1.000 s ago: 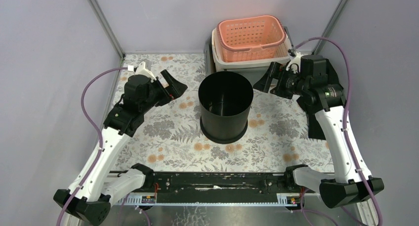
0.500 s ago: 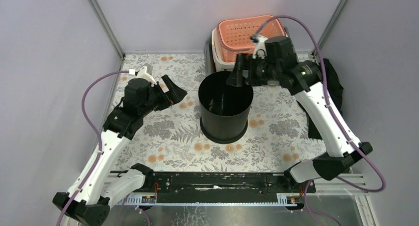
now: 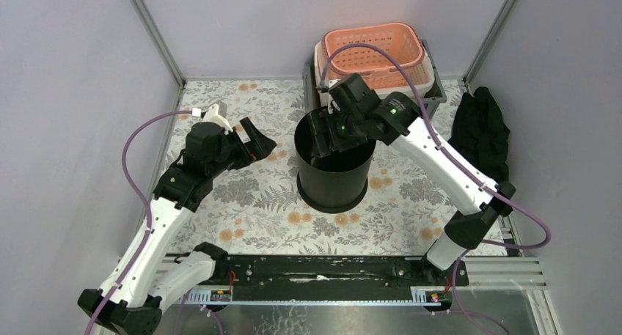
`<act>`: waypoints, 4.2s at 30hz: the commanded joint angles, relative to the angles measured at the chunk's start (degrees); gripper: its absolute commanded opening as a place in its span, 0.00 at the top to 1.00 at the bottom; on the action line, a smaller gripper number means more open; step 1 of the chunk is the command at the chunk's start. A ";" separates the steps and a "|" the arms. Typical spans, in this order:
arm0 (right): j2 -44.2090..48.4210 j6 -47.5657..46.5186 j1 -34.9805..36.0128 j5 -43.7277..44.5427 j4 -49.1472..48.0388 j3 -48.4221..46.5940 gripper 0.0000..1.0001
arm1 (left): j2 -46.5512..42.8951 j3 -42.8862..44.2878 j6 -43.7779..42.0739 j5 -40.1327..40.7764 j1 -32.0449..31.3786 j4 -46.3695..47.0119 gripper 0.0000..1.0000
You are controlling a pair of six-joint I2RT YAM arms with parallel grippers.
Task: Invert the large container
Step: Turn the container upside down at the center of the board.
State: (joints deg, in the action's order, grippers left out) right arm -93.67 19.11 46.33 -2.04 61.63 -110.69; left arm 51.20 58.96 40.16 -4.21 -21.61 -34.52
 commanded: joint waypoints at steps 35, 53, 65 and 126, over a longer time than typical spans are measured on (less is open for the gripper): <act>-5.02 1.15 12.55 9.68 0.34 -4.74 0.21 | -4.28 -4.45 -0.17 0.75 -0.24 -1.48 0.00; -18.87 1.80 12.74 16.43 8.76 -12.26 0.73 | -5.79 -4.82 -1.09 1.52 -0.26 -3.60 0.00; -23.15 1.01 12.74 14.82 14.66 -17.52 0.92 | -6.19 -4.91 -1.40 1.29 -0.27 -3.79 0.00; 15.22 37.84 -11.94 -43.17 -67.48 35.57 1.00 | -3.50 14.70 -1.93 1.90 -0.28 -14.43 0.00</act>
State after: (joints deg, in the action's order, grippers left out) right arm -85.14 48.82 36.86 -36.47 14.33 -78.83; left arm 47.09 72.07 38.94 -2.15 -21.61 -48.10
